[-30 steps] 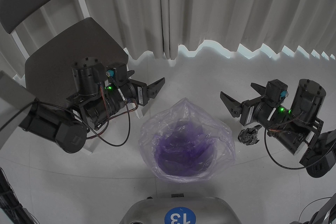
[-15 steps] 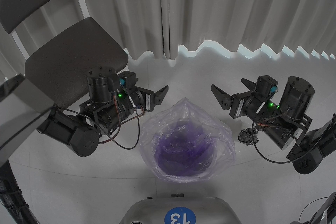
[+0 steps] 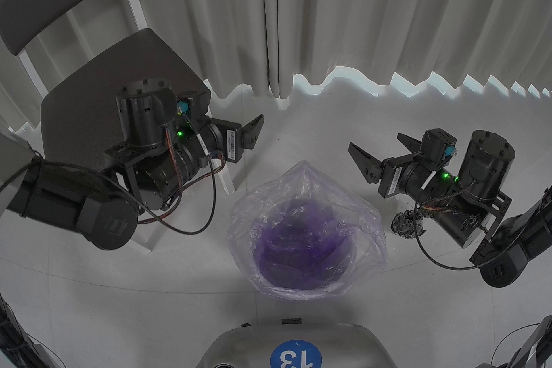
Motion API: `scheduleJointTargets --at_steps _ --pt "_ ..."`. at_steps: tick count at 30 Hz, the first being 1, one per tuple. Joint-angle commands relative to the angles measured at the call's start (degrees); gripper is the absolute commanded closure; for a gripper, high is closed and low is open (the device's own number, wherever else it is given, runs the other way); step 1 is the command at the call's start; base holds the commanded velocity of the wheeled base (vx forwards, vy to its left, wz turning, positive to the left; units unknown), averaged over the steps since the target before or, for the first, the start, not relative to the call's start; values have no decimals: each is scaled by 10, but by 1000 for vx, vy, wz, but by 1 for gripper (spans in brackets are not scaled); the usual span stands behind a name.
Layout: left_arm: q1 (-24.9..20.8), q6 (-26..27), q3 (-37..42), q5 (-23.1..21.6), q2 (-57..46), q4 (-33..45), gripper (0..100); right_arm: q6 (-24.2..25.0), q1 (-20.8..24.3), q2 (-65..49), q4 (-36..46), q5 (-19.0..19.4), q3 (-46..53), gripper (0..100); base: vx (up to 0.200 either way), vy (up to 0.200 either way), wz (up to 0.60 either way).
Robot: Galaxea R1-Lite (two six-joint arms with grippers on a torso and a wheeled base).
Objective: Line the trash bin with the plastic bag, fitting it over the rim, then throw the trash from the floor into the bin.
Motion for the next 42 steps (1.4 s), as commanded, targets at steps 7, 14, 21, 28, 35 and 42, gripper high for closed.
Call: scheduleJointTargets --at_steps 7,14,21,28,35,42 --pt "-12 2 -106 -30 74 69 0 1 -3 75 -20 -1 -16 0 0 0 0" --pt "-26 2 -111 -31 135 61 0 -1 -3 145 -55 2 -14 0 0 0 0" --pt "-21 2 -88 -39 149 76 0 0 -8 146 -15 13 -7 0 0 0 0" --pt "-12 3 -89 -54 179 79 0 -5 -28 191 -13 13 -23 0 0 0 0" --pt "7 16 -118 -56 227 82 0 -8 -52 215 -11 33 -30 0 0 0 0" --pt "24 22 -133 -63 256 89 0 -18 -74 243 -11 38 -43 0 0 0 0"
